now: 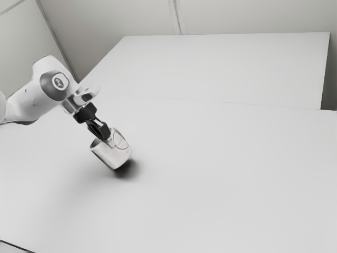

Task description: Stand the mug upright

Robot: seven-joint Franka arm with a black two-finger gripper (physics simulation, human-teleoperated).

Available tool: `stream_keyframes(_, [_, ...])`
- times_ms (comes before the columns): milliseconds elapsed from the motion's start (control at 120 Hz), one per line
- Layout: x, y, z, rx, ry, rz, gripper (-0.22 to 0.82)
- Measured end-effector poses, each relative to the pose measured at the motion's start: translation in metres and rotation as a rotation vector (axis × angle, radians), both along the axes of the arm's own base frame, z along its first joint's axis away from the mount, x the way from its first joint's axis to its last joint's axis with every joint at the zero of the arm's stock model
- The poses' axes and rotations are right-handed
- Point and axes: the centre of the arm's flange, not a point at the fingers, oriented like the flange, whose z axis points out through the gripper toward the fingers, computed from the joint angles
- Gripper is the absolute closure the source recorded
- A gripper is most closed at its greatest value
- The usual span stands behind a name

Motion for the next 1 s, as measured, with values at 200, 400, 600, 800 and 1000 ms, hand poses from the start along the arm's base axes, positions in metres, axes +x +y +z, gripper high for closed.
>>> stream_keyframes(200, [0.006,-0.007,0.012,0.253,-0.013,-0.009,0.79])
stream_keyframes(400, [0.012,-0.038,-0.004,0.371,-0.023,-0.006,0.79])
stream_keyframes(600, [0.009,-0.068,-0.048,0.441,0.005,-0.009,0.79])
stream_keyframes(800, [0.012,-0.047,-0.064,0.451,0.027,0.097,0.56])
stream_keyframes(1000, [0.013,-0.034,-0.061,0.451,0.025,0.176,0.22])
